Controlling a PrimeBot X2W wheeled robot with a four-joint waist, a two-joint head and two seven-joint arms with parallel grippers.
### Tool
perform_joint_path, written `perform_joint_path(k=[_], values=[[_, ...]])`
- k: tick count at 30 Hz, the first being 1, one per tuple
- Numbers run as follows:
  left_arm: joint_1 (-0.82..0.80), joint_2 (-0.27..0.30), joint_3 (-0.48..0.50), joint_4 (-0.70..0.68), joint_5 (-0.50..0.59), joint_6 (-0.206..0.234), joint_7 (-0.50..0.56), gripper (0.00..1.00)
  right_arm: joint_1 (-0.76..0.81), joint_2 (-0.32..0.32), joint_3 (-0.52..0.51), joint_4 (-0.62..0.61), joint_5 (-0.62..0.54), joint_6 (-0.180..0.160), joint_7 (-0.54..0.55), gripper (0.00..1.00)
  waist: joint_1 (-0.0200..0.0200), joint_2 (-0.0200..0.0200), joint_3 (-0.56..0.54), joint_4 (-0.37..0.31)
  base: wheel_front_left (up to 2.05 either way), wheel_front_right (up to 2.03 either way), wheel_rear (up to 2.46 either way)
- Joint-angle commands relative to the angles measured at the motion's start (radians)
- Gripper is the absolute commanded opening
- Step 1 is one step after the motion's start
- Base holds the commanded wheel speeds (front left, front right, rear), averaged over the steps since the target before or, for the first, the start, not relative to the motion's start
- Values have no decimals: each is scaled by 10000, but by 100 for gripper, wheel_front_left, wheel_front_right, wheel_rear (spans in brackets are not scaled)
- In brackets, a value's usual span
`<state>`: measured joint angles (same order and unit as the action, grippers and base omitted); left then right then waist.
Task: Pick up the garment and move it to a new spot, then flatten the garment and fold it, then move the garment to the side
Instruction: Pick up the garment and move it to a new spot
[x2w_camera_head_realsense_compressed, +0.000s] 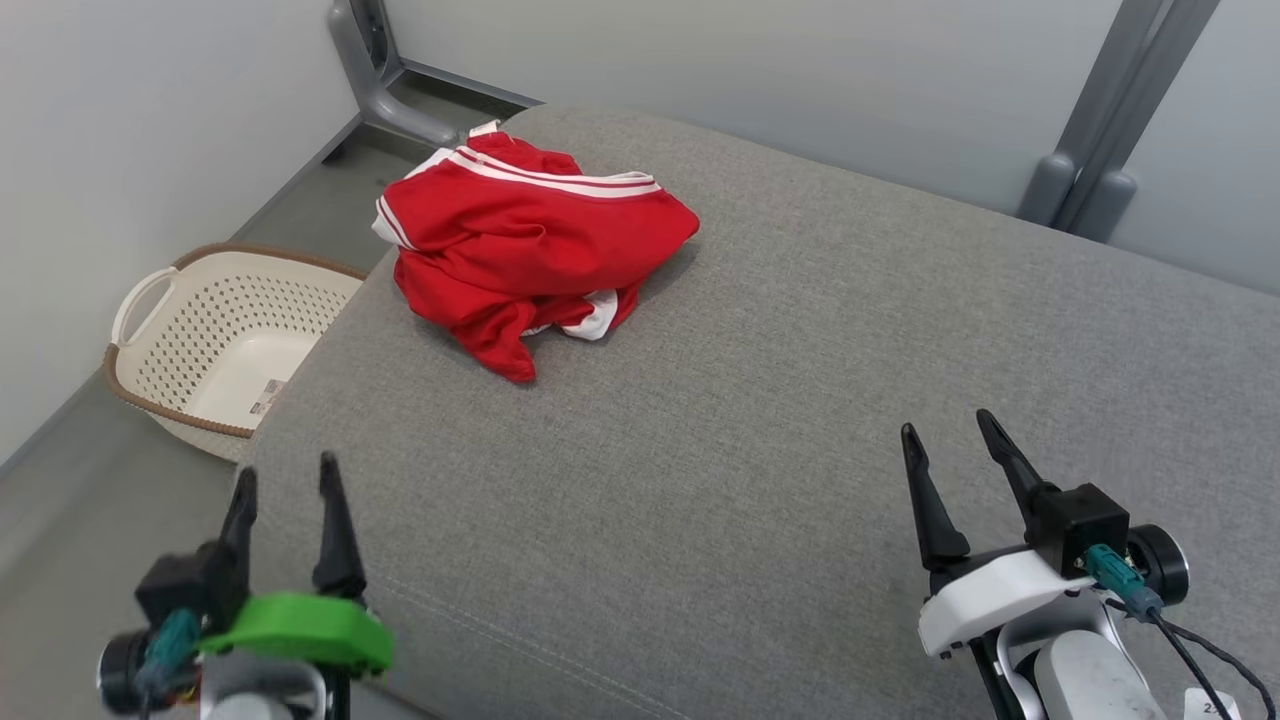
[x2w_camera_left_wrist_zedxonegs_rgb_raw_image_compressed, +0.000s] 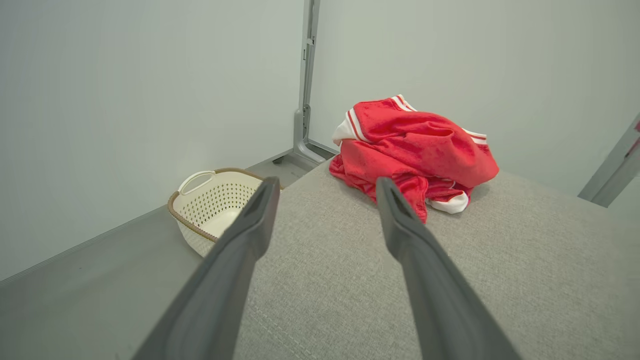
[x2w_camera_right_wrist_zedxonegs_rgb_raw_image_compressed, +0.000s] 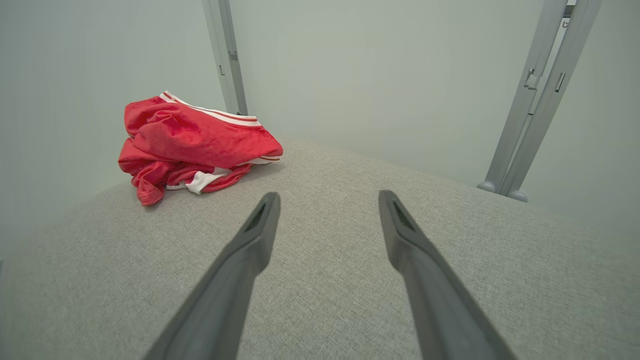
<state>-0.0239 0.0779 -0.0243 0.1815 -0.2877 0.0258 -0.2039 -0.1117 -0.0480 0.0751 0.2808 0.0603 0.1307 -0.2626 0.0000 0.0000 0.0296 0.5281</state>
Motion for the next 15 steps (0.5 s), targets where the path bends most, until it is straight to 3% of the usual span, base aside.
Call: perform_joint_path(k=[1,7,15], values=[[-674,51,-120,409,-70,-172,271,100,97,-42,-85,-77,-120,0,-22,100,0,0,132,-25,0,0,0],[-3782,-75,-294,2961,-877,-698,1569,100,273,-48,-334,-508,-574,-1,258,100,0,0,485,-178,0,0,0],[-6920,-209,846,5923,-2808,-571,2606,100,86,-47,-95,-1625,-1190,-1,1002,100,0,0,1743,-1629,0,0,0]])
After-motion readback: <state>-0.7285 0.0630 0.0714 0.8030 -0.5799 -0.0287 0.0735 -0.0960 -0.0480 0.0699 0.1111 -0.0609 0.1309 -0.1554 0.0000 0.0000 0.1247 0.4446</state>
